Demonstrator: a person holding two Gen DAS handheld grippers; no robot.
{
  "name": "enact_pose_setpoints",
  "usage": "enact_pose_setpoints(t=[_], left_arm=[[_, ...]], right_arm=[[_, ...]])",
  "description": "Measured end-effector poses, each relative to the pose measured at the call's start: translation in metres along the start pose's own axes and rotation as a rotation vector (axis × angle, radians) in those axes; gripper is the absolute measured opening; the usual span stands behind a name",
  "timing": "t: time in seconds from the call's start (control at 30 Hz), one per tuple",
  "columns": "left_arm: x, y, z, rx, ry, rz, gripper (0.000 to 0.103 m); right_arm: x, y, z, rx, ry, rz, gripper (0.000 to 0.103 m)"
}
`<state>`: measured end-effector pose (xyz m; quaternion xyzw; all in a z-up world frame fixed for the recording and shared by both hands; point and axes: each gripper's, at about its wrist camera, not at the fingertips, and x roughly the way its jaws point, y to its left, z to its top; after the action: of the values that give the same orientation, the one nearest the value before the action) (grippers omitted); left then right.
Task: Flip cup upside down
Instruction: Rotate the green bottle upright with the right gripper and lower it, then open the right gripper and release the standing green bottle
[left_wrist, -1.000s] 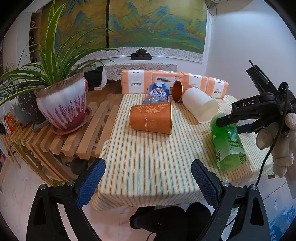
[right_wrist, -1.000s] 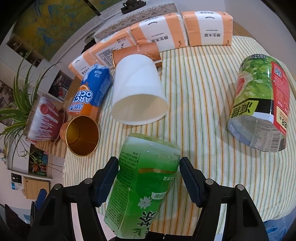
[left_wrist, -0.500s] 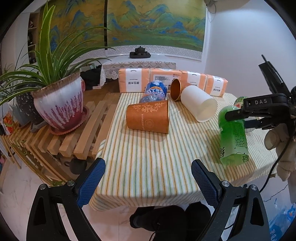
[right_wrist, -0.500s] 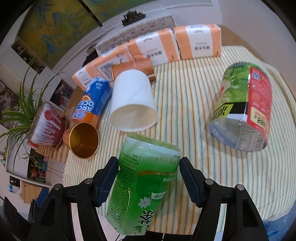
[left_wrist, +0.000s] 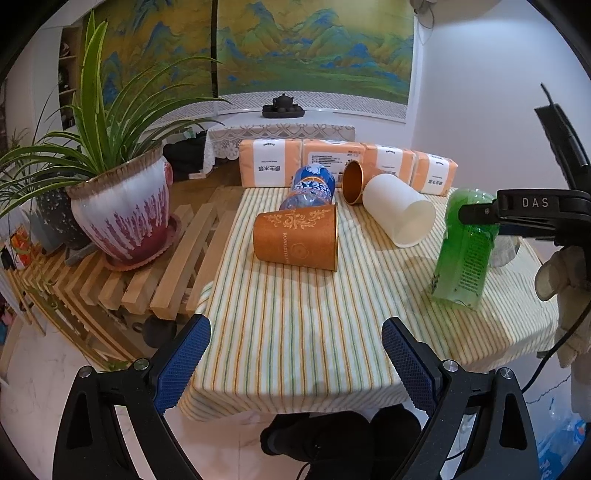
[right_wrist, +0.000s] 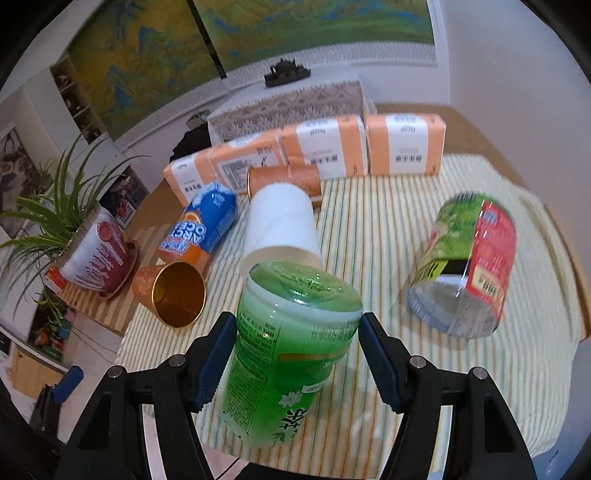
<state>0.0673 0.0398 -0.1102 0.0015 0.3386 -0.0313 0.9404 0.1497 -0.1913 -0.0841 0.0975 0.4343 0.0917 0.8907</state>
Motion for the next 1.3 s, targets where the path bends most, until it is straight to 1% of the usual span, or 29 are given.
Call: enact_pose_setpoints(t=[0.3, 0.53, 0.7, 0.83, 1.03, 1.23, 1.3], left_arm=[[0.000, -0.003, -0.001, 0.005, 0.003, 0.002, 0.096], [0.000, -0.006, 0.000, 0.012, 0.006, 0.003, 0.096], [0.001, -0.009, 0.000, 0.020, 0.009, 0.003, 0.096], [0.001, -0.010, 0.001, 0.021, 0.009, 0.004, 0.096], [0.004, -0.013, 0.002, 0.020, 0.014, -0.010, 0.096], [0.002, -0.015, 0.002, 0.021, 0.009, -0.013, 0.096], [0.000, -0.014, 0.002, 0.018, 0.007, -0.012, 0.096]], right_arm=[[-0.012, 0.019, -0.008, -0.155, -0.173, -0.127, 0.064], [-0.010, 0.023, -0.019, -0.224, -0.281, -0.197, 0.064], [-0.004, 0.028, -0.028, -0.269, -0.326, -0.237, 0.064], [-0.005, 0.032, -0.039, -0.299, -0.365, -0.249, 0.064], [-0.012, 0.036, -0.057, -0.326, -0.386, -0.241, 0.065], [-0.014, 0.042, -0.064, -0.354, -0.398, -0.237, 0.065], [-0.014, 0.042, -0.064, -0.354, -0.396, -0.234, 0.066]])
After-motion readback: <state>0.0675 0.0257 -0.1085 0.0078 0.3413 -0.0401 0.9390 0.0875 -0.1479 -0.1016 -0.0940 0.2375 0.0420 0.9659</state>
